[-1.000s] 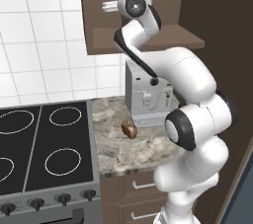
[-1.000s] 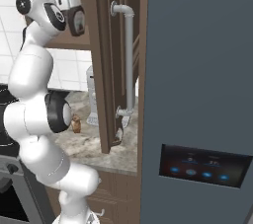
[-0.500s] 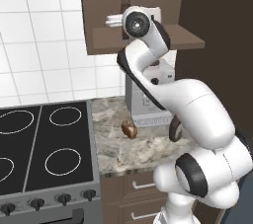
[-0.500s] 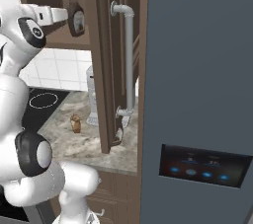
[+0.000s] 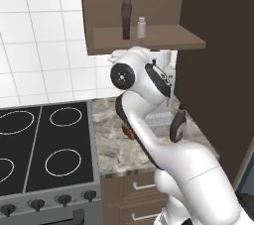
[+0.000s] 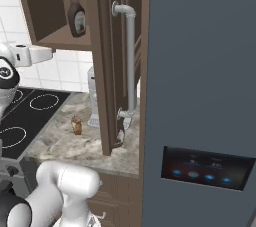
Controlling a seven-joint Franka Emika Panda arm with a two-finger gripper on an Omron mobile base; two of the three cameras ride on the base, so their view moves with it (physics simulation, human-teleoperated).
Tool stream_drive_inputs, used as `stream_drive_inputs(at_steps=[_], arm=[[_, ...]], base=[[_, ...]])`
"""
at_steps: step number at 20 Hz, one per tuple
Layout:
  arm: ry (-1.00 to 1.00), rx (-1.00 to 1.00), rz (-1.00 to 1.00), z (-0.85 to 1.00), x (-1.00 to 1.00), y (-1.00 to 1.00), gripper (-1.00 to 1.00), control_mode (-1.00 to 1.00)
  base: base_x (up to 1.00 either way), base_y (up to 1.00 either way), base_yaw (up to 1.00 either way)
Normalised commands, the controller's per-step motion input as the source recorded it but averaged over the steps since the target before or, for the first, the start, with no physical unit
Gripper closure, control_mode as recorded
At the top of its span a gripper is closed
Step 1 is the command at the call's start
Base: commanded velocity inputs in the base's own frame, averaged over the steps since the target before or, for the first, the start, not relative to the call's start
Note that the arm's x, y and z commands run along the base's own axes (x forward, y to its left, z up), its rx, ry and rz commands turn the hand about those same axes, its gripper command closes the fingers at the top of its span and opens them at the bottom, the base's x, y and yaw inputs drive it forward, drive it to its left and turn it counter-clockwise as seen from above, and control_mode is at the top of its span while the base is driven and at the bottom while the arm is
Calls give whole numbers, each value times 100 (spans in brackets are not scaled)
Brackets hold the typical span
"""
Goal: There are various items on the counter. Only move the condiments/shakers into the cabinet.
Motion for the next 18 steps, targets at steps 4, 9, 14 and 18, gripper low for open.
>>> stream_drive_inputs(at_steps=[4, 9, 14, 18], arm=[[3, 5, -39, -99, -100, -27, -100, -100], [1, 7, -32, -93, -96, -47, -100, -100], [0, 1, -15, -64, -26, -44, -100, -100], [0, 1, -2, -34, 4, -34, -100, -100]], base=[[0, 0, 0], [0, 0, 0], [0, 0, 0], [0, 0, 0]])
